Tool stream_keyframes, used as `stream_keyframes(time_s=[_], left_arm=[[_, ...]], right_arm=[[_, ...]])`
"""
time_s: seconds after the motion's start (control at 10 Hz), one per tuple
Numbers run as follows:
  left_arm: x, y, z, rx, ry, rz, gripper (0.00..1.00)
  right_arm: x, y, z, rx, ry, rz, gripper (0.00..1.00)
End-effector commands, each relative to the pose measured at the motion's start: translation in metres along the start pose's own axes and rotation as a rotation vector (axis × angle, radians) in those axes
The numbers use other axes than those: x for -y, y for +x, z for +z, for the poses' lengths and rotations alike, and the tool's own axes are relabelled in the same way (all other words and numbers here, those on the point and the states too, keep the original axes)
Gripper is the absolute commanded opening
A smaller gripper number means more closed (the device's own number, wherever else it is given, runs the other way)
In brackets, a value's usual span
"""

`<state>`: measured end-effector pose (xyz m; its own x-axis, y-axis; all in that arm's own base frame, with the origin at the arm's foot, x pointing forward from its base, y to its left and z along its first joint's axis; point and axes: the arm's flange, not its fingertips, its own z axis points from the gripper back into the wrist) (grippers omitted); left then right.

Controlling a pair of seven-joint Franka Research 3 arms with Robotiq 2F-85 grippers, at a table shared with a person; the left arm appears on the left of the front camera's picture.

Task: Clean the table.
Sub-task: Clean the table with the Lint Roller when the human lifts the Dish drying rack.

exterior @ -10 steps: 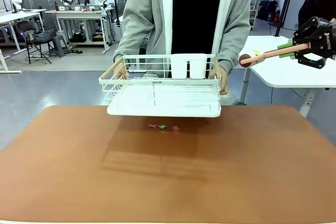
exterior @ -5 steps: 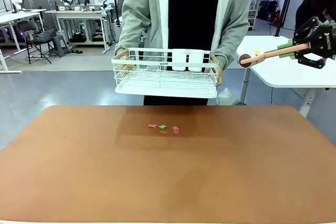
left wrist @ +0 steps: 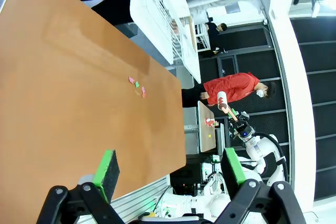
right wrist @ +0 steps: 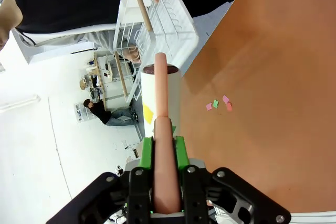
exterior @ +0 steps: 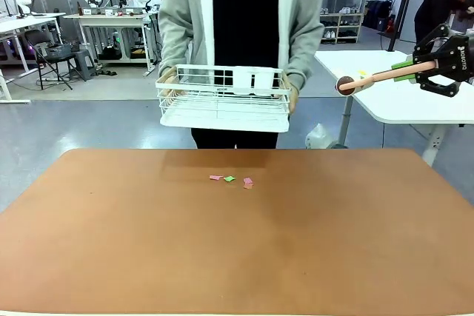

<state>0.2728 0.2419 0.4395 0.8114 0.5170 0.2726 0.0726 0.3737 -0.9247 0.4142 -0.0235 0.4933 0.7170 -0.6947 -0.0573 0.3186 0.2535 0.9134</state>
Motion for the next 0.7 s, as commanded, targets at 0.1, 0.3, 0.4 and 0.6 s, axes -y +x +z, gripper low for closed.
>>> stream_keyframes(time_s=[0.1,0.3,0.4,0.6], left_arm=[[-0.002,0.003,0.002,0.011,-0.03,-0.023,1.0],[-0.002,0.003,0.002,0.011,-0.03,-0.023,1.0],[-0.002,0.003,0.002,0.011,-0.03,-0.023,1.0],[-0.002,0.003,0.002,0.011,-0.03,-0.023,1.0]], right_arm=[[-0.001,-0.002,-0.002,-0.005,-0.004,0.005,0.0],[-0.001,-0.002,-0.002,-0.005,-0.004,0.005,0.0],[-0.001,-0.002,-0.002,-0.005,-0.004,0.005,0.0],[-0.014,0.004,0.003,-0.065,-0.097,0.112,0.21]])
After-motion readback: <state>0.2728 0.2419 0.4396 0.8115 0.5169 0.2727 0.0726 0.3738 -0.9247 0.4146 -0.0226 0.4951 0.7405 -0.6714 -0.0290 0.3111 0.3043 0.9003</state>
